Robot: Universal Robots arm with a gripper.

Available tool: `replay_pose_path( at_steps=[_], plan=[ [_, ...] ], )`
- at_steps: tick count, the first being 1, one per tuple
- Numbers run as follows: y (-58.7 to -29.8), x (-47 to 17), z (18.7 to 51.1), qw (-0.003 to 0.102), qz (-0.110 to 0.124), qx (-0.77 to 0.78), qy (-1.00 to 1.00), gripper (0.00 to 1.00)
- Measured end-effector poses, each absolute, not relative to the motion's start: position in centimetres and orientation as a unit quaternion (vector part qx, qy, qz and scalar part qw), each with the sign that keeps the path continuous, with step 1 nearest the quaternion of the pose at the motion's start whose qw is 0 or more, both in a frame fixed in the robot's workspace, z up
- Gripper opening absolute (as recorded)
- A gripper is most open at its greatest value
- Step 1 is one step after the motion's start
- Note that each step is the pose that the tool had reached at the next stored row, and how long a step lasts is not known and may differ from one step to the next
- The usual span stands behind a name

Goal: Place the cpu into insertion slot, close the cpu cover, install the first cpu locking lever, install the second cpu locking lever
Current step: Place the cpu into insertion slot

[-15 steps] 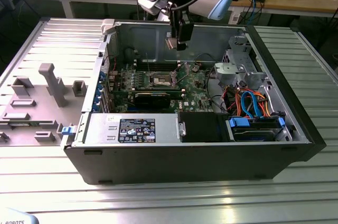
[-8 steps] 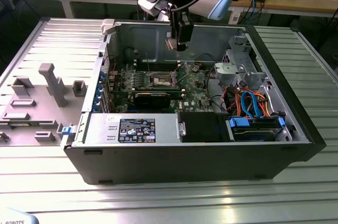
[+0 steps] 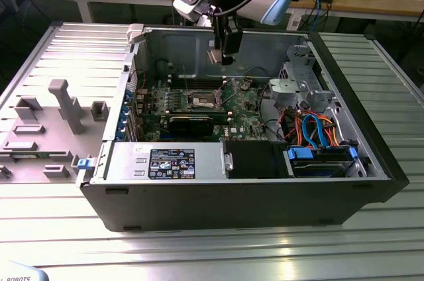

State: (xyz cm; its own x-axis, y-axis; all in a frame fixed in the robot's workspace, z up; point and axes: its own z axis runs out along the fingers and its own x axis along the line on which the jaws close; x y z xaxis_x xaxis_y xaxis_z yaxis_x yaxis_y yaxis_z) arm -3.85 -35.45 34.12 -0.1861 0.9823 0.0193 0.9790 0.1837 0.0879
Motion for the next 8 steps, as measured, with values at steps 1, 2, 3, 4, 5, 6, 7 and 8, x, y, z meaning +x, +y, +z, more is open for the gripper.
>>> replay_pose_path(
  at_steps=[1, 2, 3, 4, 5, 6, 7, 8],
  plan=[
    [-35.45, -3.85, 34.09, 0.021, 0.04, 0.638, 0.769, 0.54],
    [-35.45, -3.85, 34.09, 0.021, 0.04, 0.638, 0.769, 0.54],
    [-35.45, -3.85, 34.09, 0.021, 0.04, 0.638, 0.769, 0.54],
    [-35.45, -3.85, 34.09, 0.021, 0.04, 0.638, 0.769, 0.54],
    [-35.45, -3.85, 34.09, 0.021, 0.04, 0.638, 0.769, 0.54],
    [-35.45, -3.85, 34.09, 0.021, 0.04, 0.638, 0.769, 0.54],
    [-35.45, -3.85, 34.09, 0.021, 0.04, 0.638, 0.769, 0.54],
    [-35.45, -3.85, 34.09, 0.021, 0.04, 0.638, 0.769, 0.54]
  ],
)
